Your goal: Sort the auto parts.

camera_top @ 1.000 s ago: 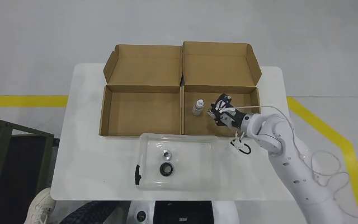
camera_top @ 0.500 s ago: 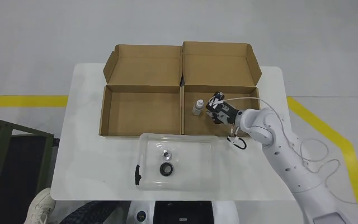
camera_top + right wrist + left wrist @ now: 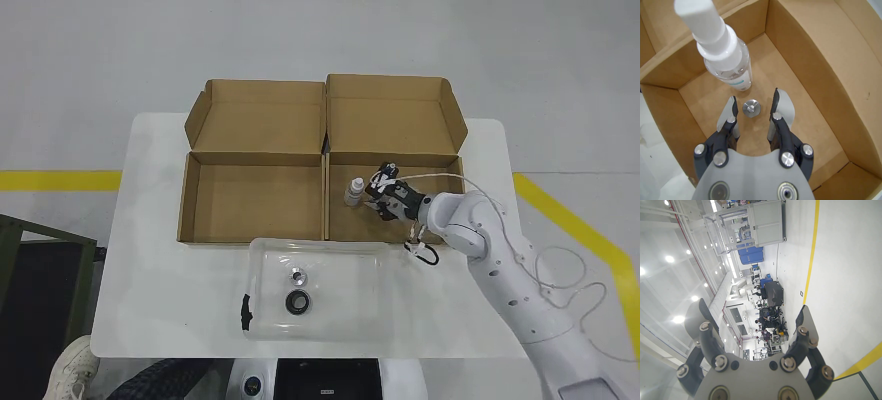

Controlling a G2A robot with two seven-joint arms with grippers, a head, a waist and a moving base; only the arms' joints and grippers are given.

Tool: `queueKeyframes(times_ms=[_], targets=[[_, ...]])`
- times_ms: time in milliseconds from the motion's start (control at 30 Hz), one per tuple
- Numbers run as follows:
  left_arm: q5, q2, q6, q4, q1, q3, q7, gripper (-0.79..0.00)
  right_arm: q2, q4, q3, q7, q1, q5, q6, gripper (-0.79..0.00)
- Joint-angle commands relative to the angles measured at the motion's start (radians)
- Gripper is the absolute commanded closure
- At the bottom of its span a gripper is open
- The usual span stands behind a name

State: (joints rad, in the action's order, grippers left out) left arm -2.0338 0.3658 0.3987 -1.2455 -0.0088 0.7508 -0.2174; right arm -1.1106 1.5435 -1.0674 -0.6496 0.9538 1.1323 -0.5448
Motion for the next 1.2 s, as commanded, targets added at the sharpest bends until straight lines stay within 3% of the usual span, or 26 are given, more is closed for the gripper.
queueKeyframes(times_ms=[0, 333, 633, 1167], targets=[[0.0, 0.0, 0.0, 0.0, 0.0, 0.0, 0.0, -0.785, 0.004, 0.027, -0.014, 0.0, 0.013, 0.004, -0.002, -0.357], [0.0, 0.0, 0.0, 0.0, 0.0, 0.0, 0.0, -0.785, 0.032, 0.289, -0.103, -0.014, 0.148, 0.015, -0.025, -0.382], [0.0, 0.0, 0.0, 0.0, 0.0, 0.0, 0.0, -0.785, 0.045, 0.485, -0.119, 0.015, 0.258, 0.027, -0.067, -0.388], [0.0, 0.0, 0.0, 0.0, 0.0, 0.0, 0.0, -0.785, 0.029, 0.505, 0.083, 0.136, 0.289, 0.131, -0.129, -0.379]])
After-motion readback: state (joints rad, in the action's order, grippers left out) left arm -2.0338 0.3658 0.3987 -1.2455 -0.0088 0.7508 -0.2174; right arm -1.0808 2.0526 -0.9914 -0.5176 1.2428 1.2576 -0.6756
